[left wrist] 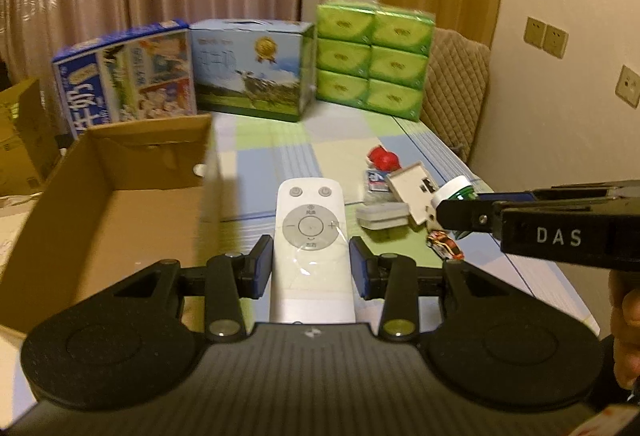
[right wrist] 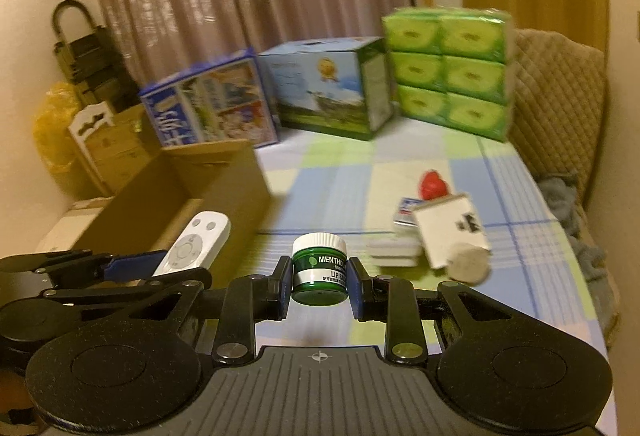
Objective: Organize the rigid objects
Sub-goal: 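Lower the remote into the box and open the left tool while the right tool carries the jar over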
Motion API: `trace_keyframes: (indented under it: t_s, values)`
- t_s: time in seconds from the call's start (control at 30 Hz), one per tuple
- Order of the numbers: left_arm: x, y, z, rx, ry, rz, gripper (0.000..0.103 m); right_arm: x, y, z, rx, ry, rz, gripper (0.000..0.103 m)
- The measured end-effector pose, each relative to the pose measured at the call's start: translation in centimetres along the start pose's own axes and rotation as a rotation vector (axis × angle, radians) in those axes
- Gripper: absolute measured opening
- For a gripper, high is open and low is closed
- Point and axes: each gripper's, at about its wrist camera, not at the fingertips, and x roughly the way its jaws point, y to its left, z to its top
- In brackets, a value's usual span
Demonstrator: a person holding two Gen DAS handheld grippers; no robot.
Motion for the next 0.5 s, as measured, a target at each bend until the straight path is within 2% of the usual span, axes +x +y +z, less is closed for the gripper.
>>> trace_keyframes:
  t_s: [0.23,0.5]
  values:
    - [-3.6,5.8,0.5,-0.028,-0.022,0.090,0.035,0.9,5.4,1.3,-0.049,-0.002,0.094,0.025]
    - [-5.4,12.8,0.5,-0.044,-0.008,0.194,0.035,4.6,11.1,2.5,-0.082,0.047,0.190,0.025]
